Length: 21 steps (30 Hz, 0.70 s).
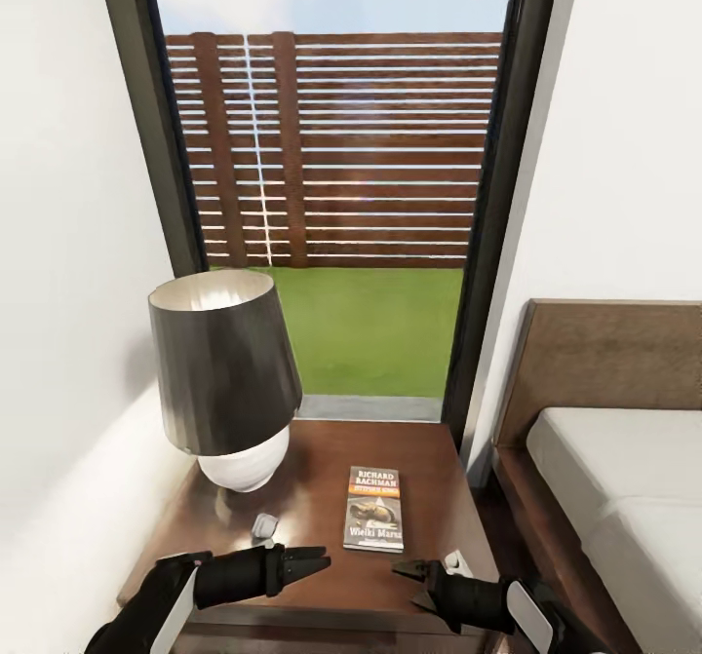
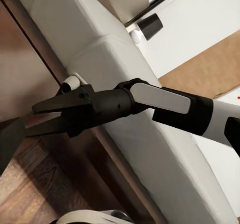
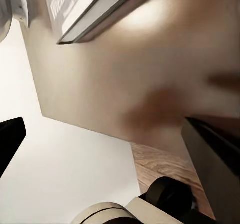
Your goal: In the bedroom, move the book from the bed onto either nightstand, and place the two sandals side by side next to the bed.
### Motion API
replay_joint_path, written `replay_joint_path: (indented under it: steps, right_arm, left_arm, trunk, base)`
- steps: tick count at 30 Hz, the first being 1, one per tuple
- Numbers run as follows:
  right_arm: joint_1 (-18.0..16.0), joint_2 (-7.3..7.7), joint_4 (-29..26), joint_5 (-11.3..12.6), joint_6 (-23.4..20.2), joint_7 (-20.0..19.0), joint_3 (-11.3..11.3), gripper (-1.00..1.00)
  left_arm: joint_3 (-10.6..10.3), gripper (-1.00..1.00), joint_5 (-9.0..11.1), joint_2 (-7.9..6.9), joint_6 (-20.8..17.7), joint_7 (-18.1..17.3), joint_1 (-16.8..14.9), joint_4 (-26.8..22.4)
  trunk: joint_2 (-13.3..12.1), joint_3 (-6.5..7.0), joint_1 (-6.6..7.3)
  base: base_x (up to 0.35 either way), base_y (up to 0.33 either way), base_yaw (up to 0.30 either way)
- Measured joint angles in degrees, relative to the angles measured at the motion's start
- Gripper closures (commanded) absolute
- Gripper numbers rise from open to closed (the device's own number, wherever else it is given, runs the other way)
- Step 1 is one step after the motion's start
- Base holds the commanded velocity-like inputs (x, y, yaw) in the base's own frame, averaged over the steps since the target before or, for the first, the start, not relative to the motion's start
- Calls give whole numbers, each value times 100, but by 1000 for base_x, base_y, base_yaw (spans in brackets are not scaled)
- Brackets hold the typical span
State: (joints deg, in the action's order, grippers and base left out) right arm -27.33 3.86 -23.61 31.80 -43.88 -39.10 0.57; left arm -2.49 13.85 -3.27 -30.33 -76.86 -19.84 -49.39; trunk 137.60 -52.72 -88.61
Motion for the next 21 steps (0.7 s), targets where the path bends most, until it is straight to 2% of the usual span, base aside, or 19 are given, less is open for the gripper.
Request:
replay_joint_path:
  steps: [5, 21]
  right_arm:
    - [1, -1, 2, 0, -14, -4, -4, -100]
    - [1, -3, -2, -57, 16, 4, -15, -100]
  left_arm:
    - [-8, -100, -1, 1, 0, 101, -1, 0]
    - [-9, -100, -1, 3, 0, 115, 0, 0]
  trunk:
    - [-199, 89, 109]
    - [-841, 376, 461]
  base:
    - [0, 0, 0]
    - [0, 0, 0]
